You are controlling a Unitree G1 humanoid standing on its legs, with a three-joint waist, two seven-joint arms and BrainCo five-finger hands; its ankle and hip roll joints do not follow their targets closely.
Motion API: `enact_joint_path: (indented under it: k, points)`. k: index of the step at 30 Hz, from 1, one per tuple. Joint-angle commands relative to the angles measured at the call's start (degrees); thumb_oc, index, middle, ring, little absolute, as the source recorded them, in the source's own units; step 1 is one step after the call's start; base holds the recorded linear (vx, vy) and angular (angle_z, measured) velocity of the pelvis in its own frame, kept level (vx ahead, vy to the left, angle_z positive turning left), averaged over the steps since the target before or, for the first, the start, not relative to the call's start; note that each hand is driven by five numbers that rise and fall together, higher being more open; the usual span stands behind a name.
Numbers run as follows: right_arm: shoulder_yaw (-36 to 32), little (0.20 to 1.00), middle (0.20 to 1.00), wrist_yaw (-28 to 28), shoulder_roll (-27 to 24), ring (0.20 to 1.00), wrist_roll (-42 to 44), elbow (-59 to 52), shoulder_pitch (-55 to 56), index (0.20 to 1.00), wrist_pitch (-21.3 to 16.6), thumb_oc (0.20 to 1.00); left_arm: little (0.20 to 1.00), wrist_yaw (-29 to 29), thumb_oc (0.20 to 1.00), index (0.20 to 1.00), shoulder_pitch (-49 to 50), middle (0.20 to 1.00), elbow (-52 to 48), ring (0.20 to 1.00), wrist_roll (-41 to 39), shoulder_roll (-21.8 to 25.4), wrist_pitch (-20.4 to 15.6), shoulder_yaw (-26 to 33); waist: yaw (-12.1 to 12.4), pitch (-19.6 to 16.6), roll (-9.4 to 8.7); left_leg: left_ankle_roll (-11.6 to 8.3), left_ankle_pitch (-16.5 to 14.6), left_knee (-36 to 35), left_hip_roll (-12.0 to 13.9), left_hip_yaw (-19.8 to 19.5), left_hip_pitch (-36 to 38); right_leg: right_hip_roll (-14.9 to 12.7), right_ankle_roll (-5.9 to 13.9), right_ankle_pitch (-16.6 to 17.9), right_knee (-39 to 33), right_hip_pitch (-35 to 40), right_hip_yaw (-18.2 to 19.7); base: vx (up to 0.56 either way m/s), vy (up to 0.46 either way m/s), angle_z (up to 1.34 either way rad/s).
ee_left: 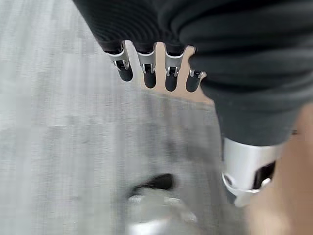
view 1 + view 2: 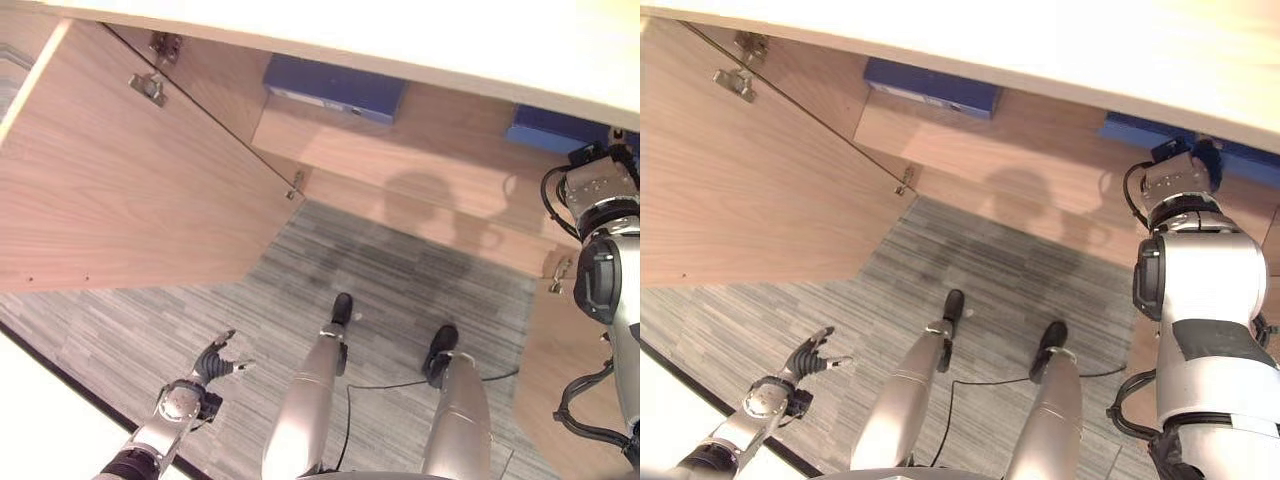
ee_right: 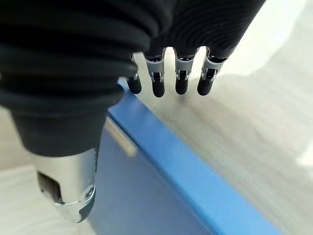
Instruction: Put the empty folder in the office cabinet
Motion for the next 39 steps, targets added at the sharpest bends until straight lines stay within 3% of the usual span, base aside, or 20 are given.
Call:
enact_joint_path:
  k: [1,6,7,10,14,25,39]
  points:
    - [-2.01,1.000,1.000,-3.05,-2.45,1.000,0.12,-2.70,0.82,1.000,-1.75,1.000,1.000,-0.33,1.000,1.000,2.07,1.000,2.01,1.000,-0.60,2.47,0.16,-0.11,1.47,0.18,1.19,-1.50,-7.95,-2.59,1.93,-2.19,5.85,0.79,3.84,-4.97,-6.31,11.29,-1.14,0.05,-0.028,0.08]
    - [-4.95,1.000,1.000,-3.82,-1.82,1.000,0.06,-3.85,5.94,1.000,-1.49,1.000,1.000,-1.85,1.000,1.000,4.47,1.000,0.88,1.000,-0.75,1.84,0.83,0.14,2.45,-1.59,1.99,-1.63,-3.63,-9.41,2.08,-3.19,11.20,0.32,4.34,-1.23,-11.94,16.24,-3.92,-0.01,-0.006,0.15]
    - [-5.02,1.000,1.000,-3.85,-1.83,1.000,0.03,-3.96,6.03,1.000,-1.48,1.000,1.000,-1.85,1.000,1.000,4.44,1.000,0.85,1.000,-0.76,1.87,0.86,0.11,2.21,-1.93,1.87,-1.73,-4.61,-9.79,2.17,-3.49,11.86,0.60,4.57,-2.43,-12.07,16.92,-3.29,0.03,-0.015,0.13]
    - [-6.85,1.000,1.000,-3.17,-1.59,1.000,0.05,-4.46,9.51,1.000,-0.87,1.000,1.000,-3.22,1.000,1.000,6.11,1.000,-0.15,1.000,-0.84,1.67,1.30,0.72,2.92,-3.04,2.52,-1.68,-1.69,-14.11,2.93,-3.95,14.71,-0.17,5.05,0.48,-15.78,19.70,-5.08,-0.01,0.017,0.12]
    - [-8.16,1.000,1.000,-1.97,-1.63,1.000,-0.16,-4.72,11.68,1.000,-0.19,1.000,1.000,-4.48,1.000,1.000,7.66,1.000,-0.89,1.000,-1.03,1.69,1.59,1.50,3.48,-4.18,3.32,-1.76,-0.19,-17.89,3.55,-4.09,17.93,-0.34,5.65,1.50,-18.19,22.29,-5.69,0.01,0.008,0.04]
    - [-4.56,1.000,1.000,3.33,-2.54,1.000,-5.71,-6.39,11.69,1.000,1.83,1.000,1.000,-4.34,1.000,1.000,5.37,1.000,8.70,1.000,1.33,-3.22,0.95,2.07,3.21,-6.21,4.14,-2.59,1.94,-21.35,4.41,-3.03,20.67,-0.98,6.57,3.76,-21.70,24.45,-5.38,0.00,0.008,-0.01]
    - [-5.47,1.000,1.000,10.36,-5.05,1.000,-11.32,-9.80,19.62,1.000,0.66,1.000,1.000,-5.62,1.000,1.000,5.01,1.000,11.31,1.000,0.99,-5.14,0.49,4.88,1.83,-8.98,2.91,-3.35,1.98,-22.81,4.84,-3.24,25.50,-1.34,7.57,5.87,-26.28,30.77,-7.10,0.04,-0.001,0.01]
